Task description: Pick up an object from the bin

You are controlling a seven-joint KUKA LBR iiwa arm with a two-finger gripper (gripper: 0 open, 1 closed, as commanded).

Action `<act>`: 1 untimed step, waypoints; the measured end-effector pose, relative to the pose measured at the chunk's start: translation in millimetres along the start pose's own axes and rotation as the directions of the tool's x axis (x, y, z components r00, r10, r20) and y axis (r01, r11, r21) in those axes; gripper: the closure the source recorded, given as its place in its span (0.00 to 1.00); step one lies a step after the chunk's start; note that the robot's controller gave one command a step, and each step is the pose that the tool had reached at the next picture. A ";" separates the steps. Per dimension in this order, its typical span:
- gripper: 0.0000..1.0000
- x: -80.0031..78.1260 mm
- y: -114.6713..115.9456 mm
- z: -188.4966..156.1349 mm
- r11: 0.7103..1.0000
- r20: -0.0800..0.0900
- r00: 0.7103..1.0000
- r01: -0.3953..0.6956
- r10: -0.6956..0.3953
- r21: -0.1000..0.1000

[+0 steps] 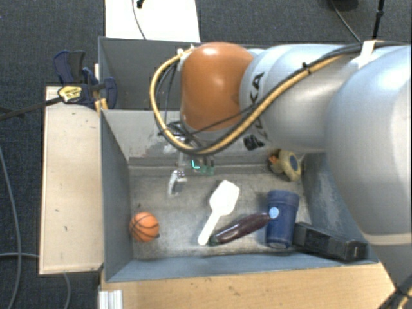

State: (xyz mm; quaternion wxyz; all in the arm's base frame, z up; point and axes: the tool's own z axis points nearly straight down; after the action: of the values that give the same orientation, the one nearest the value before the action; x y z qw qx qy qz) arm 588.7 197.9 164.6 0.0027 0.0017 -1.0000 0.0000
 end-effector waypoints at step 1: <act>0.00 -2.1 -0.8 -4.7 1.000 0.008 1.000 -0.004 0.004 -0.002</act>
Offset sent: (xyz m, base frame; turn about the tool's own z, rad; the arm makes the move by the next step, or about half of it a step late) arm -0.0868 -0.0998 -0.0057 -0.0446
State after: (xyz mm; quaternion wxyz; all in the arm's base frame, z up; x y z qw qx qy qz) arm 590.8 197.1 169.3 -0.0014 -0.0003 -1.0000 -0.0008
